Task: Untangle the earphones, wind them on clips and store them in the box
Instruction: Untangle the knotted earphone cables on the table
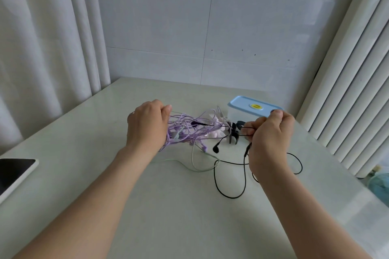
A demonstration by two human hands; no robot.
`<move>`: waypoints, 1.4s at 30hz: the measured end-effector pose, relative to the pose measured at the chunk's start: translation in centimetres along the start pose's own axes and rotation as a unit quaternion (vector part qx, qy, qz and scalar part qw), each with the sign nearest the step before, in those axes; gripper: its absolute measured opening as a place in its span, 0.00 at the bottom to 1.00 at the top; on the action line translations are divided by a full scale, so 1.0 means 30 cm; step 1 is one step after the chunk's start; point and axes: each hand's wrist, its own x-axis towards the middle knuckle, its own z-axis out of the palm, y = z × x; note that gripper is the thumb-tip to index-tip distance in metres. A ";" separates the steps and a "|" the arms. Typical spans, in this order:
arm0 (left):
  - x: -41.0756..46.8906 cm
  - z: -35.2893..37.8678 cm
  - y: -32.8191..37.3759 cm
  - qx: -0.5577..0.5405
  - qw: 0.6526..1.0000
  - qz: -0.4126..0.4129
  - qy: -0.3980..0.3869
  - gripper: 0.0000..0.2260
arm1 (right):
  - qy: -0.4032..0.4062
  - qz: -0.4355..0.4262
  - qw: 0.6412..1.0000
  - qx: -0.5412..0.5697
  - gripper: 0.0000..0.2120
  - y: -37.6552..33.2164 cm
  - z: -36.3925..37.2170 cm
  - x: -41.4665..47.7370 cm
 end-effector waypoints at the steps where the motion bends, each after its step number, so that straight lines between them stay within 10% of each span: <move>1: -0.003 0.000 0.002 0.006 1.000 0.002 0.004 0.17 | -0.010 0.014 1.000 0.016 0.11 -0.001 0.003 0.001; 21: -0.038 -0.108 0.144 0.189 0.977 0.071 -0.070 0.11 | -0.079 0.071 0.994 0.002 0.10 -0.010 0.010 -0.007; 28: -0.050 -0.097 0.179 0.101 0.973 0.196 0.067 0.09 | -0.052 -0.012 0.995 -0.079 0.10 -0.015 0.001 -0.017; 36: -0.108 -0.041 0.217 0.067 0.950 0.305 0.002 0.04 | -0.044 0.051 0.998 -0.013 0.10 -0.003 0.005 0.001; 42: -0.137 -0.031 0.239 -0.049 0.940 0.316 -0.120 0.18 | -0.028 0.085 0.996 0.028 0.08 -0.007 0.002 0.010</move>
